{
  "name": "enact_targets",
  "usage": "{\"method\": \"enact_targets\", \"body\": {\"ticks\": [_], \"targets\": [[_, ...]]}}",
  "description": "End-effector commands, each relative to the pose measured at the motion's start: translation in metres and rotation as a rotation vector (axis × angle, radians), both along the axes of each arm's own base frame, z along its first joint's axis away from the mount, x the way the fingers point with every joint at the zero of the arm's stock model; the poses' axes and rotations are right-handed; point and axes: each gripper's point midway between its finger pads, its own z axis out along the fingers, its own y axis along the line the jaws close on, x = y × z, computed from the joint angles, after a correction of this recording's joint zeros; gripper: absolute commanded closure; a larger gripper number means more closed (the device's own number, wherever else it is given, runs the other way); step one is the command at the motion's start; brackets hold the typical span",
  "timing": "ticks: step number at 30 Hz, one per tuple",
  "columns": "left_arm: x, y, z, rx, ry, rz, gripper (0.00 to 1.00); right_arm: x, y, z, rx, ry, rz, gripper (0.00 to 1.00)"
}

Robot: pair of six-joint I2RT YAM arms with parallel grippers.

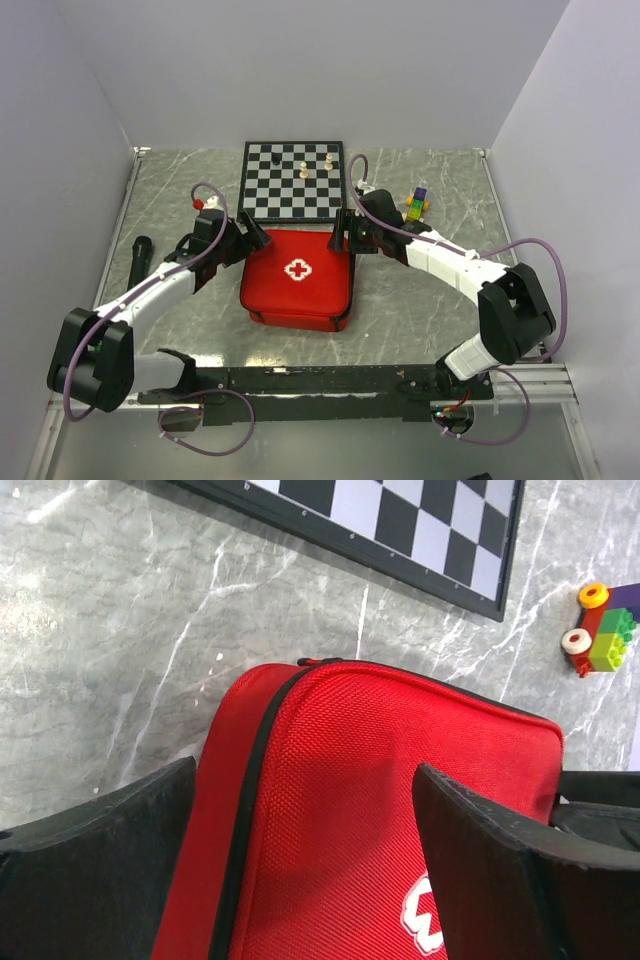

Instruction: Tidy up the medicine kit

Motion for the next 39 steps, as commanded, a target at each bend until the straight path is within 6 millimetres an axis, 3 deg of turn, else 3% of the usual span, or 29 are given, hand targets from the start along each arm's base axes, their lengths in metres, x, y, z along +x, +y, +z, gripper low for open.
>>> {"method": "enact_targets", "body": {"ticks": [1, 7, 10, 16, 25, 35, 39], "targets": [[0.006, 0.001, 0.027, -0.015, -0.087, 0.0, 0.07, 0.004, 0.002, 0.001, -0.028, 0.0, 0.017, 0.24], [0.007, -0.004, 0.025, -0.029, -0.083, -0.031, 0.13, -0.003, 0.015, -0.01, -0.001, 0.057, 0.081, 0.23], [0.007, -0.012, 0.025, -0.053, -0.093, -0.069, 0.21, -0.008, 0.022, -0.012, 0.018, 0.068, 0.116, 0.23], [0.007, -0.017, 0.026, -0.062, -0.096, -0.103, 0.34, -0.02, 0.034, 0.014, 0.145, 0.008, 0.181, 0.25], [0.009, -0.022, 0.038, -0.063, -0.127, -0.139, 0.32, -0.038, 0.012, 0.055, 0.207, -0.145, 0.129, 0.26], [0.011, -0.031, 0.038, -0.07, -0.124, -0.191, 0.27, -0.056, -0.011, 0.051, 0.199, -0.191, 0.072, 0.26], [0.015, -0.019, 0.031, -0.02, -0.075, -0.124, 0.18, -0.053, -0.038, 0.031, 0.079, -0.14, -0.051, 0.23]]}}
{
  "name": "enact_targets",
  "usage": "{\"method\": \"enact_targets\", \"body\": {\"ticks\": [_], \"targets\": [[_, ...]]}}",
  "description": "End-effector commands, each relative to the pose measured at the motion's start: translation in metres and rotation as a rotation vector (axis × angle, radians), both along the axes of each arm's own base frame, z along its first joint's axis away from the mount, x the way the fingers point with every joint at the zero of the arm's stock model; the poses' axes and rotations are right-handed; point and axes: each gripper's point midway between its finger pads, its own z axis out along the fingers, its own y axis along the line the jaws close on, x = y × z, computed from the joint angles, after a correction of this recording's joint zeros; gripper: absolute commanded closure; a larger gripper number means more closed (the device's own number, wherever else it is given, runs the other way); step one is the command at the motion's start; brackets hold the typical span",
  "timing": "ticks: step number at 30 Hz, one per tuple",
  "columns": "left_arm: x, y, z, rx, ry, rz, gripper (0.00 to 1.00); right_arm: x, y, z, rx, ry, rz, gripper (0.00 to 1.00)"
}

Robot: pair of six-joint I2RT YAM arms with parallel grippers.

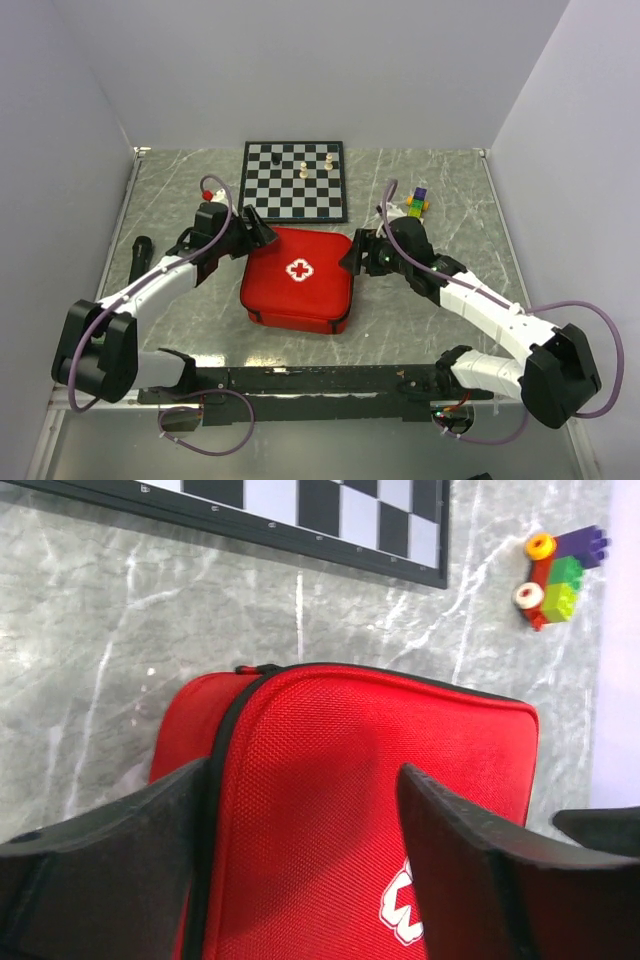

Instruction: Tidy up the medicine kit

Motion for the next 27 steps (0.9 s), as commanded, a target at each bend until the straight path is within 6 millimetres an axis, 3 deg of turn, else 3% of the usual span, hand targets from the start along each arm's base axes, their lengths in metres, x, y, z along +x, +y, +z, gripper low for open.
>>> {"method": "enact_targets", "body": {"ticks": [1, 3, 7, 11, 15, 19, 22, 25, 27], "targets": [[0.011, 0.014, 0.016, 0.051, -0.025, 0.083, 0.14, 0.009, -0.025, 0.002, -0.073, -0.023, -0.147, 0.22], [0.012, 0.033, 0.021, 0.1, -0.035, 0.177, 0.07, 0.009, -0.035, 0.001, -0.095, -0.038, -0.188, 0.22], [0.008, 0.057, 0.041, 0.136, -0.079, 0.28, 0.05, 0.009, -0.031, 0.014, -0.055, -0.086, -0.169, 0.22], [0.011, 0.059, 0.031, 0.138, -0.055, 0.295, 0.09, 0.021, -0.031, 0.01, -0.096, -0.029, -0.196, 0.24], [0.023, 0.044, 0.024, 0.112, -0.041, 0.237, 0.15, 0.023, -0.025, 0.008, -0.064, -0.013, -0.185, 0.23], [0.033, 0.016, 0.012, 0.07, 0.0, 0.12, 0.21, 0.021, -0.022, 0.002, -0.069, 0.02, -0.171, 0.22], [0.029, -0.007, 0.002, 0.047, 0.023, 0.027, 0.22, 0.018, -0.018, 0.0, -0.056, 0.028, -0.151, 0.22], [0.017, -0.026, 0.006, 0.003, -0.014, -0.07, 0.22, 0.017, -0.014, -0.003, -0.049, 0.04, -0.128, 0.22], [0.013, -0.027, 0.005, 0.013, -0.012, -0.084, 0.21, 0.017, -0.012, -0.006, -0.05, 0.049, -0.122, 0.22]]}}
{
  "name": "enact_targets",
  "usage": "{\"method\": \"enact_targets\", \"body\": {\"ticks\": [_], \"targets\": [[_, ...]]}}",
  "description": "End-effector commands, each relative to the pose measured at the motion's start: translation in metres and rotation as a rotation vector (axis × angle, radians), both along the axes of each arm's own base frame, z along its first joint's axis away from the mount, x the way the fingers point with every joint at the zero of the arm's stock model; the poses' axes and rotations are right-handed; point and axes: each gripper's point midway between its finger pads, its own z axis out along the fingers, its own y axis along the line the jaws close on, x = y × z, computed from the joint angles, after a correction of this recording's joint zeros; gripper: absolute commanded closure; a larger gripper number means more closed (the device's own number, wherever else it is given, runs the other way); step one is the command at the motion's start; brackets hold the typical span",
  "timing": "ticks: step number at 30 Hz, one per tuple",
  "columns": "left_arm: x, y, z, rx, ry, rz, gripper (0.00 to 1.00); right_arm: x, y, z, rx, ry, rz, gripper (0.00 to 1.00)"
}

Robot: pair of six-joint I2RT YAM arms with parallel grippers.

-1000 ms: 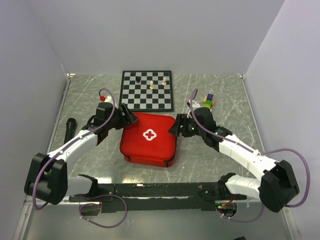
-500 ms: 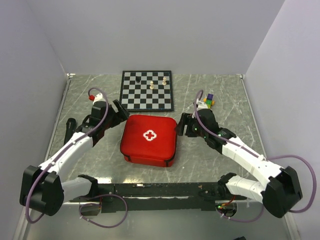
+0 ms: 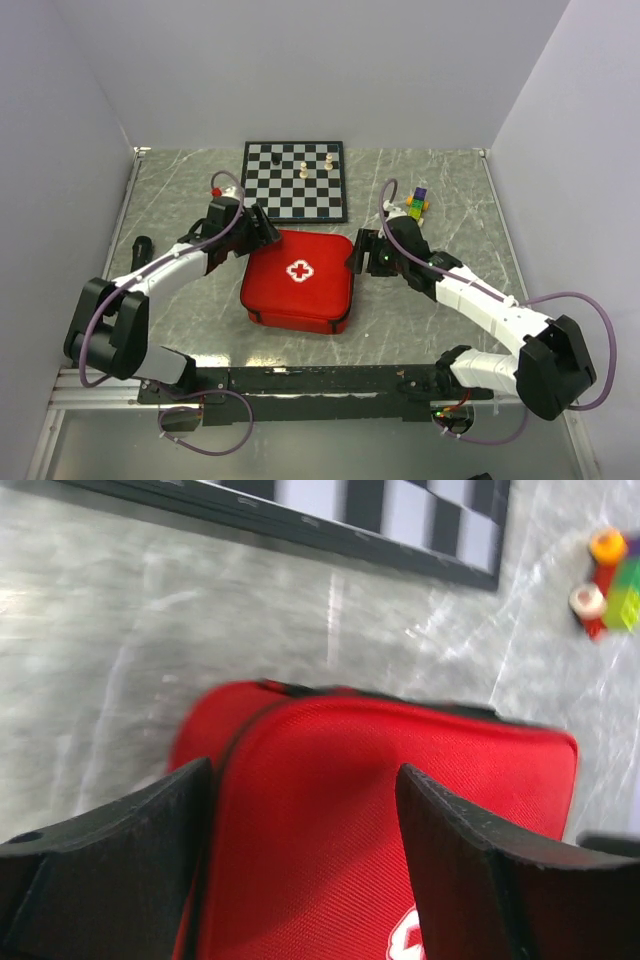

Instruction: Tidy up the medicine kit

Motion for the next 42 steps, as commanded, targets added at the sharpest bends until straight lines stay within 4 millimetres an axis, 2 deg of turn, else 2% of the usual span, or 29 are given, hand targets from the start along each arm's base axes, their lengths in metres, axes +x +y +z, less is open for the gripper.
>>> {"method": "enact_targets", "body": {"ticks": [1, 3, 5, 6, 8, 10, 12, 14, 17, 21, 24, 28, 35, 42], "targets": [[0.0, -0.021, 0.029, -0.05, -0.109, -0.104, 0.2, 0.009, 0.01, 0.015, 0.042, -0.025, 0.018, 0.22], [-0.004, -0.005, 0.029, 0.004, -0.09, -0.039, 0.19, 0.01, 0.008, 0.016, 0.026, -0.023, 0.012, 0.22], [-0.003, 0.024, 0.041, 0.074, -0.113, 0.103, 0.15, 0.008, 0.002, 0.018, 0.0, -0.033, 0.007, 0.22], [-0.004, 0.045, 0.047, 0.119, -0.123, 0.206, 0.13, 0.006, -0.002, 0.02, -0.023, -0.043, 0.015, 0.22], [-0.012, 0.076, 0.069, 0.15, -0.171, 0.355, 0.09, -0.004, -0.007, 0.021, -0.068, -0.06, 0.04, 0.22], [-0.02, 0.085, 0.099, 0.116, -0.256, 0.386, 0.09, -0.019, -0.01, 0.02, -0.112, -0.076, 0.073, 0.22], [-0.028, 0.067, 0.115, 0.03, -0.302, 0.293, 0.1, -0.038, -0.004, 0.018, -0.149, -0.091, 0.123, 0.23], [-0.036, 0.039, 0.12, -0.079, -0.301, 0.165, 0.14, -0.062, 0.006, 0.014, -0.175, -0.091, 0.185, 0.23], [-0.054, -0.008, 0.108, -0.209, -0.219, -0.029, 0.2, -0.093, 0.014, 0.006, -0.181, -0.059, 0.234, 0.24], [-0.094, -0.063, 0.096, -0.248, -0.173, -0.206, 0.21, -0.124, 0.016, -0.005, -0.212, -0.033, 0.244, 0.25], [-0.119, -0.086, 0.092, -0.258, -0.152, -0.275, 0.21, -0.14, 0.019, -0.012, -0.241, -0.016, 0.252, 0.27], [-0.132, -0.088, 0.081, -0.25, -0.146, -0.26, 0.21, -0.151, 0.03, -0.02, -0.289, -0.005, 0.261, 0.3], [-0.13, -0.07, 0.067, -0.225, -0.148, -0.17, 0.2, -0.136, 0.043, -0.021, -0.3, -0.034, 0.123, 0.37], [-0.131, -0.064, 0.058, -0.203, -0.135, -0.152, 0.2, -0.136, 0.068, -0.018, -0.263, -0.053, 0.163, 0.37]]}}
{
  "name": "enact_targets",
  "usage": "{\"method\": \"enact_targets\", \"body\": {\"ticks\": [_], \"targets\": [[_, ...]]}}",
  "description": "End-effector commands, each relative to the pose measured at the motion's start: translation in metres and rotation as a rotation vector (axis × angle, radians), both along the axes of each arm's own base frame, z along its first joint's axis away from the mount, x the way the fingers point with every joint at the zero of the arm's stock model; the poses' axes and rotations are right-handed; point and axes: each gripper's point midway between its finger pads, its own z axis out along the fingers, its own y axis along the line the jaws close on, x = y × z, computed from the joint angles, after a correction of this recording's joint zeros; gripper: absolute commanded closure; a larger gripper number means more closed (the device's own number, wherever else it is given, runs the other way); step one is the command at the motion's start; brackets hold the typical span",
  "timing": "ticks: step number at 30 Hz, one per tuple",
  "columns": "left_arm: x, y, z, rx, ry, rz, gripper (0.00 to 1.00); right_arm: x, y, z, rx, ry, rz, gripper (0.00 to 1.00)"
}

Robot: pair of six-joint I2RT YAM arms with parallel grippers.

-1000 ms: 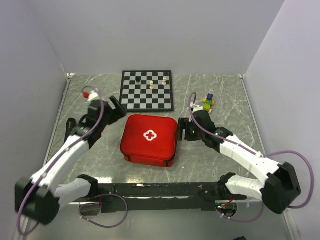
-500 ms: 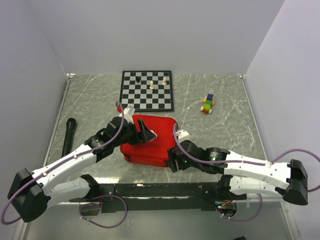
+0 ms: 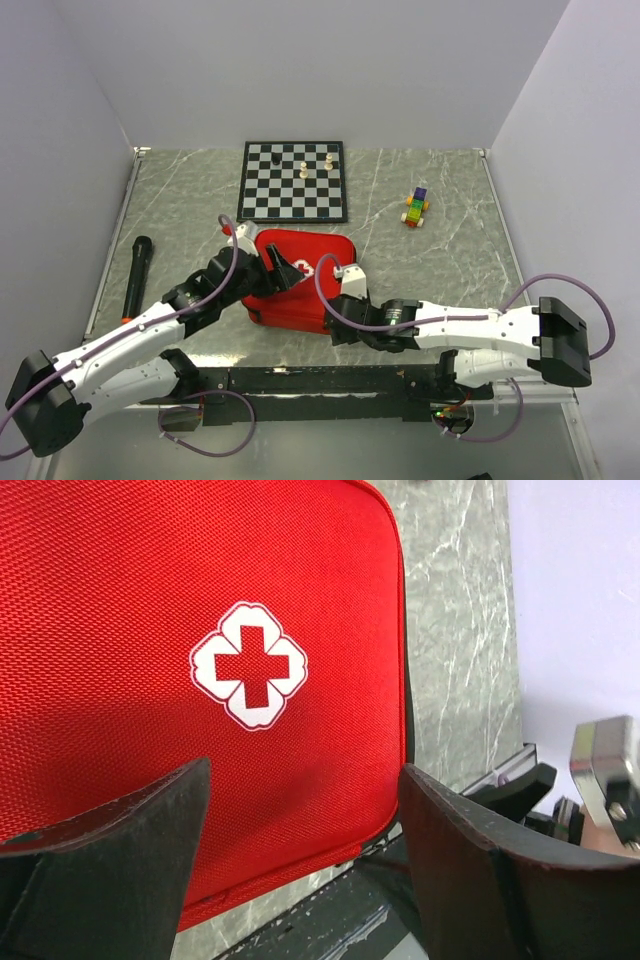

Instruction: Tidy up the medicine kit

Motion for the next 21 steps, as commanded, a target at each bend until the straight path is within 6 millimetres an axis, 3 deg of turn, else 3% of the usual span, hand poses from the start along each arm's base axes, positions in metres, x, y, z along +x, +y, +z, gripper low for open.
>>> {"method": "enact_targets", "body": {"ticks": [1, 9, 16, 21], "targets": [[0.003, 0.003, 0.003, -0.015, -0.016, 0.033, 0.2, 0.007, 0.029, 0.023, 0.098, -0.051, -0.004, 0.36], [0.002, 0.003, -0.007, -0.013, 0.001, 0.033, 0.2, 0.006, 0.023, 0.033, 0.119, -0.092, -0.037, 0.35], [0.001, 0.001, -0.02, 0.003, 0.034, 0.029, 0.2, 0.014, 0.0, 0.012, -0.079, -0.066, -0.157, 0.36], [0.0, 0.006, -0.02, 0.006, 0.029, 0.045, 0.2, 0.011, -0.022, 0.008, -0.069, -0.061, -0.215, 0.4]]}}
